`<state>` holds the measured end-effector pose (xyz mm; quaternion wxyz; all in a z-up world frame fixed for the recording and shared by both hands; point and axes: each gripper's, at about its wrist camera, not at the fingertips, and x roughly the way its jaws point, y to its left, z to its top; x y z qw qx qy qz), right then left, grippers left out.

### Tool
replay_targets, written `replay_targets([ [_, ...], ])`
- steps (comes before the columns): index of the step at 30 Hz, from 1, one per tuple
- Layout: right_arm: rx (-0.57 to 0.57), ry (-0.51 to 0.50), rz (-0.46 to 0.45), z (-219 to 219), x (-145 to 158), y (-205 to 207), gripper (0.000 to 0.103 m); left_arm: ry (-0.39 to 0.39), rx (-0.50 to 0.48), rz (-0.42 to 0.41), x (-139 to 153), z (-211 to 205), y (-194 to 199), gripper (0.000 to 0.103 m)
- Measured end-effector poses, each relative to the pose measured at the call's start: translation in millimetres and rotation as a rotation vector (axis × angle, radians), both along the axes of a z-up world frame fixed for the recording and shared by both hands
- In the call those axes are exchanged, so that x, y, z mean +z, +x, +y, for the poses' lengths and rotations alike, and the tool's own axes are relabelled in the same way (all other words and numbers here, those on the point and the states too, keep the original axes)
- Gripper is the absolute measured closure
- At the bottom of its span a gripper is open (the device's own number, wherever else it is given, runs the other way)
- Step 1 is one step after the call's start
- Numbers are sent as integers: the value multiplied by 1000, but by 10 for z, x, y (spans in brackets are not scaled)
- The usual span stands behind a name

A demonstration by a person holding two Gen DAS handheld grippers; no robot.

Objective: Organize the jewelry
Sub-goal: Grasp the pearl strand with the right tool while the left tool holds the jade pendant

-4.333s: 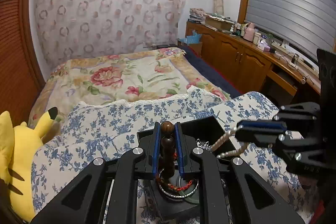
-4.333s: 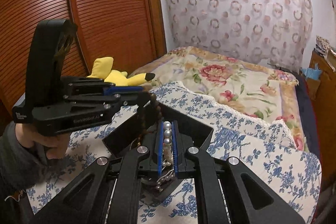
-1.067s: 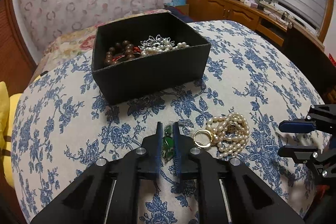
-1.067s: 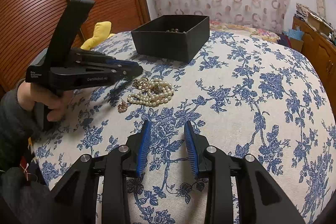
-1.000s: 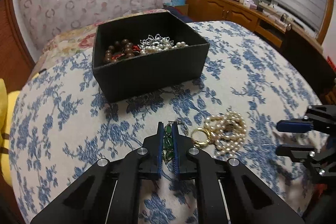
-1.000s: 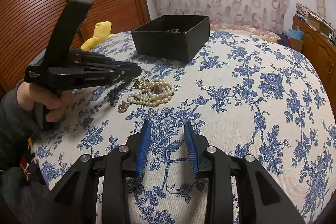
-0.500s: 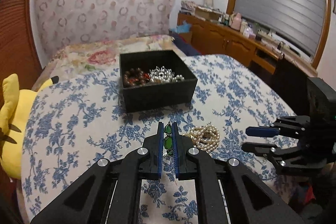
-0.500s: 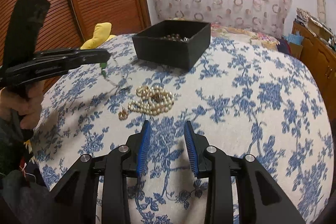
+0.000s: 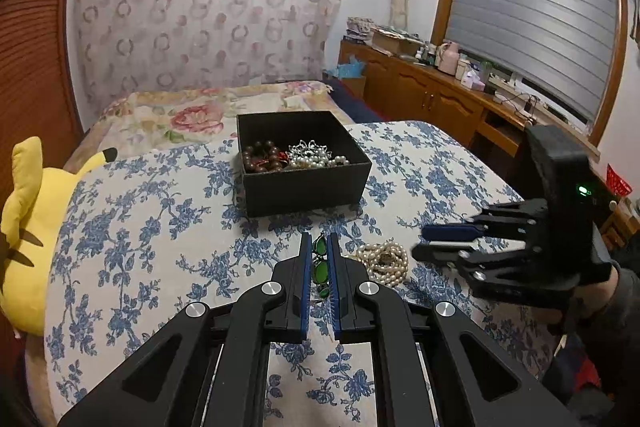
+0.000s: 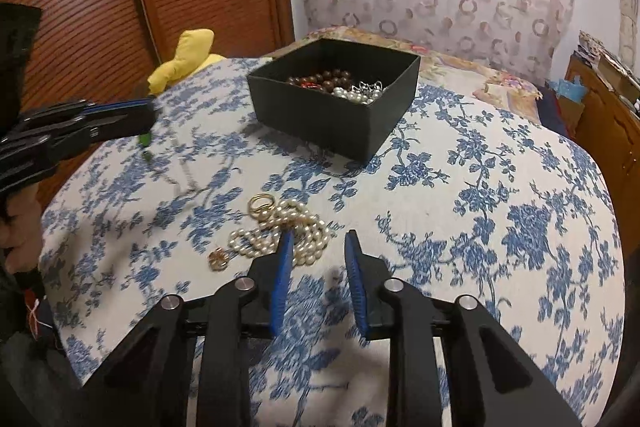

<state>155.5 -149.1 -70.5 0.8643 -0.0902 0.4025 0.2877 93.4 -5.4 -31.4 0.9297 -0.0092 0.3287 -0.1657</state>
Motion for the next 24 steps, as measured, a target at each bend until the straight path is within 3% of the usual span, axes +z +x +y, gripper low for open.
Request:
replay_targets([
  [14, -26, -94, 0, 140, -140, 262, 80, -4, -3, 13, -67, 1, -7, 96],
  [24, 0, -99, 11, 191, -180, 326, 83, -5, -8, 23, -111, -15, -7, 96],
])
